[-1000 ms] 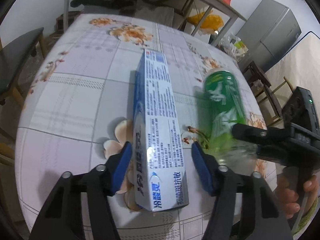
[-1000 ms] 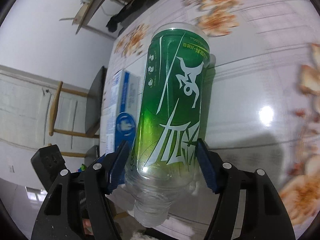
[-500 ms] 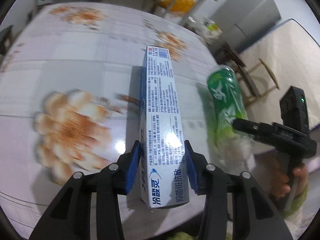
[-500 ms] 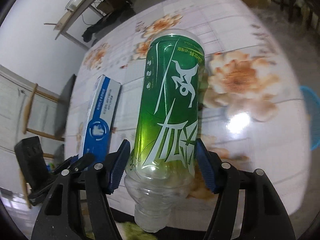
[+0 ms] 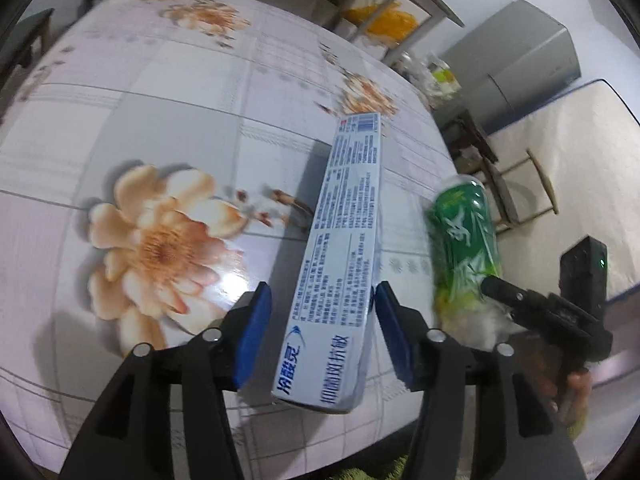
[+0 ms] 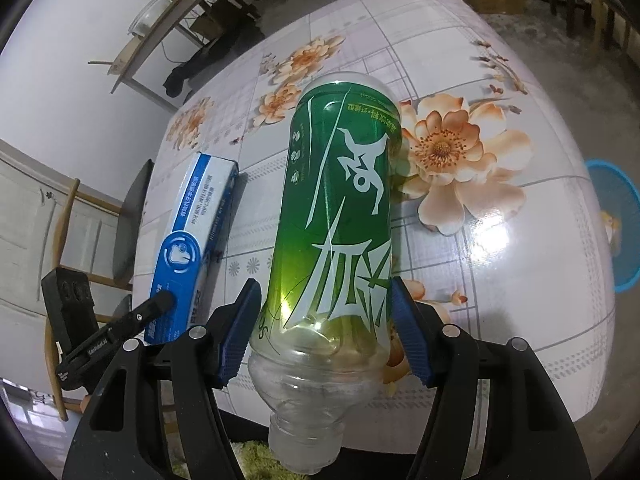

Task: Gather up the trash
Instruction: 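Grasp the blue toothpaste box with left gripper while right holds the bottle, then carry the bottle and toothpaste box in both grippers over the wastebasket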

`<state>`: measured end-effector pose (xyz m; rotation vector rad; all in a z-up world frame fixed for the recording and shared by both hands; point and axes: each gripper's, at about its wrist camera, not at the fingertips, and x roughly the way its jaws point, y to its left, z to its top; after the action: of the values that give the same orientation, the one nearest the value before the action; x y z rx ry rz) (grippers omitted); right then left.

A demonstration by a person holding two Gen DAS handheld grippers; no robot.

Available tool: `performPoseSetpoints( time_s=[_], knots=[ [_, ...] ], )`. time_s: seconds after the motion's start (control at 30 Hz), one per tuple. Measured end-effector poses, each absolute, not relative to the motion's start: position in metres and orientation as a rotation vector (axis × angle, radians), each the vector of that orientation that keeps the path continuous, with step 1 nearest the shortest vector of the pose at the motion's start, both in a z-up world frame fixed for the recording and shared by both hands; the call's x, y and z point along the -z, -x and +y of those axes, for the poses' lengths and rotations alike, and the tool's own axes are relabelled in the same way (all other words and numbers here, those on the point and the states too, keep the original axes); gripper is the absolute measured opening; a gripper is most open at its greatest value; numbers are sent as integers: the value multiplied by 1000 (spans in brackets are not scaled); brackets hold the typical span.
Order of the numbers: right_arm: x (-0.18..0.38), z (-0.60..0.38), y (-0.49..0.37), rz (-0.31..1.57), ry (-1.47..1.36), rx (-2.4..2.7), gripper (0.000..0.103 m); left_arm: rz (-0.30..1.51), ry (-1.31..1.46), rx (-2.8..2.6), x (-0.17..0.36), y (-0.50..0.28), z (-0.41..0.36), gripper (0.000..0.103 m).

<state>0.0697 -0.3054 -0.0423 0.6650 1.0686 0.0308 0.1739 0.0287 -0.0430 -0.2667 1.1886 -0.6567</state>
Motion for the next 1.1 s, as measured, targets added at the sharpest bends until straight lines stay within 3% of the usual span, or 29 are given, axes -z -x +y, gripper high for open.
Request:
performPoseSetpoints(
  time_s=[0.27, 0.47, 0.63, 0.83, 0.97, 1.1],
  knots=[
    [37, -320, -54, 1060, -671, -38, 64, 1115, 110, 579, 34, -175, 23, 76],
    [41, -309, -63, 1078, -616, -36, 67, 1039, -143, 539, 40, -177, -10, 75],
    [43, -307, -60, 1074, -614, -46, 63, 1043, -155, 540, 42, -180, -14, 46],
    [39, -315, -48, 1087, -545, -17, 59, 1118, -99, 574, 39, -160, -14, 46],
    [39, -317, -45, 1092, -535, -7, 61, 1122, -88, 592, 36, -152, -18, 64],
    [38, -316, -48, 1087, -542, -19, 68, 1108, -147, 564, 39, -159, -25, 65]
  ],
)
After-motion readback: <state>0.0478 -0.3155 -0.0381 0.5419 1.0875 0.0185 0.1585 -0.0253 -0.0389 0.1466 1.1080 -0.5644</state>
